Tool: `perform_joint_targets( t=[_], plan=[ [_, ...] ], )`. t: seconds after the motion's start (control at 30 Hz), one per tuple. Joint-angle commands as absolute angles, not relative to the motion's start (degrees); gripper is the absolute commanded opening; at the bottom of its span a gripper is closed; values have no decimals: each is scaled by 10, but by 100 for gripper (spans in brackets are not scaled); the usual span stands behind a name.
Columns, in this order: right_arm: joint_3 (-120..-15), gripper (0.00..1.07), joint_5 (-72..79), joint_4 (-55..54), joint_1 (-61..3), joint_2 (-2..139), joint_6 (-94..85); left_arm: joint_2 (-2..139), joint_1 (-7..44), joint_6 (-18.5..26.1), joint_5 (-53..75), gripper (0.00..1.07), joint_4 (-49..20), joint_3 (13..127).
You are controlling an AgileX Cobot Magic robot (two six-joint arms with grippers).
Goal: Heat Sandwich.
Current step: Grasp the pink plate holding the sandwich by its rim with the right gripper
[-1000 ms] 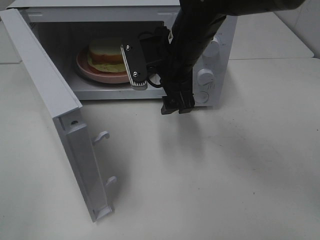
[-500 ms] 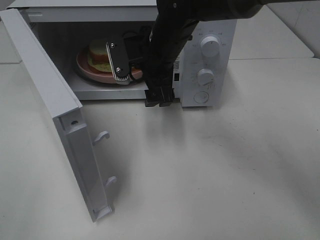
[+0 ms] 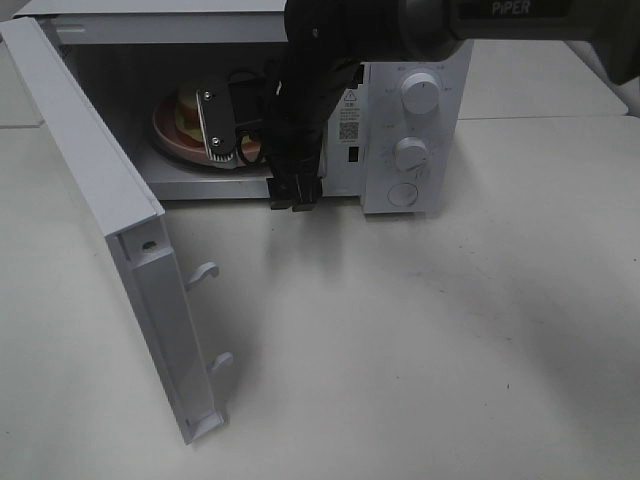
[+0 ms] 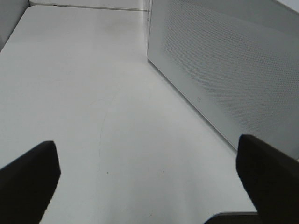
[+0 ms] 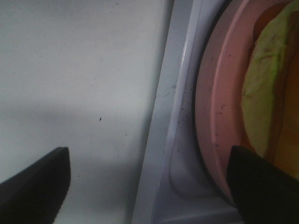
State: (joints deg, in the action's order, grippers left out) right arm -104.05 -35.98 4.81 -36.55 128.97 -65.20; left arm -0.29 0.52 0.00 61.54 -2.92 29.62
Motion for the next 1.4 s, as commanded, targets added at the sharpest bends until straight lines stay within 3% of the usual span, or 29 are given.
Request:
perform_joint_targets(
  t=[0.03,0.83,1.4],
  plan=[
    [-1060,87,-361,50,-368,1301,-647,-13,3,0,612,97,-29,295],
    [-1222,85,-396,47,-368,1409,-647,-13,3,0,612,97,-29,295],
    [-1252,83,-390,48,-374,1458,-651,-13,3,0,612,97,-29,295]
  ],
)
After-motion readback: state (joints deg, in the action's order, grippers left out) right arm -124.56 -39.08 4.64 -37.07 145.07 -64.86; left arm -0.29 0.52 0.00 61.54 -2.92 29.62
